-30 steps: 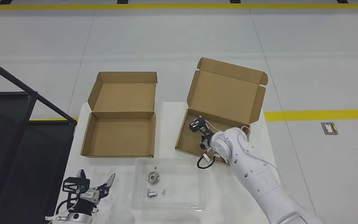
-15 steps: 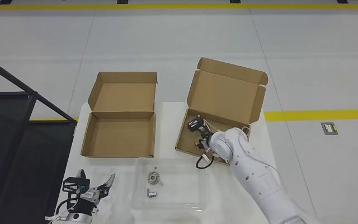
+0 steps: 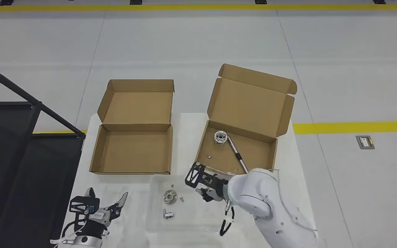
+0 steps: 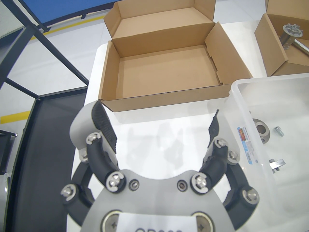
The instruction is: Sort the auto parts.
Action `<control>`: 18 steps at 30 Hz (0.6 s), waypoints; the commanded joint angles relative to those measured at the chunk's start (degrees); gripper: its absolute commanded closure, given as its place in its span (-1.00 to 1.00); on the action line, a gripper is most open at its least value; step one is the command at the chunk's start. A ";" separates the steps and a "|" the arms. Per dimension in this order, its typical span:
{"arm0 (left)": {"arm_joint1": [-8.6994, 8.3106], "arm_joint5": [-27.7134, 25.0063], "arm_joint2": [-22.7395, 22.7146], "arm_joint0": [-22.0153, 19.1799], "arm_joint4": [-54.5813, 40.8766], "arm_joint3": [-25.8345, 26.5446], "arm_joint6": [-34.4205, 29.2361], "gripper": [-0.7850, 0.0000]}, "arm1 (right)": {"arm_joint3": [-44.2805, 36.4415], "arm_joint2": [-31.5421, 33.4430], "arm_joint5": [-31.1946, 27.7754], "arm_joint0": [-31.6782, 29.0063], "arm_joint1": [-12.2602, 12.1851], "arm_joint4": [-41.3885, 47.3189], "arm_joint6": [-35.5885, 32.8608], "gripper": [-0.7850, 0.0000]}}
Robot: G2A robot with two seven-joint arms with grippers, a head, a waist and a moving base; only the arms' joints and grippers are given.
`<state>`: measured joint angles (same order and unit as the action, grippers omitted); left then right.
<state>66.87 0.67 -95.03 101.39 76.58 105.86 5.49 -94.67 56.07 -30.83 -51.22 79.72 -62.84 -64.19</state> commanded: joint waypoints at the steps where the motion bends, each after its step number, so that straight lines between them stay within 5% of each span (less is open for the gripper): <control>1: 0.00 0.00 0.00 0.00 0.00 0.00 0.00 -1.00 | 1.68 -2.57 0.53 1.06 0.41 0.76 -1.41 0.29; 6: 0.00 0.00 0.00 0.00 0.00 0.00 0.00 -1.00 | 11.15 -9.93 3.92 6.14 2.61 2.98 -0.22 0.41; 18: 0.00 0.00 0.00 0.00 0.00 0.00 0.00 -1.00 | 27.55 -24.80 7.11 16.17 9.32 2.57 4.38 0.34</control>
<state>66.87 0.67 -95.03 101.39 76.58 105.86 5.49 -67.92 31.98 -23.80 -35.55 88.67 -59.81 -60.07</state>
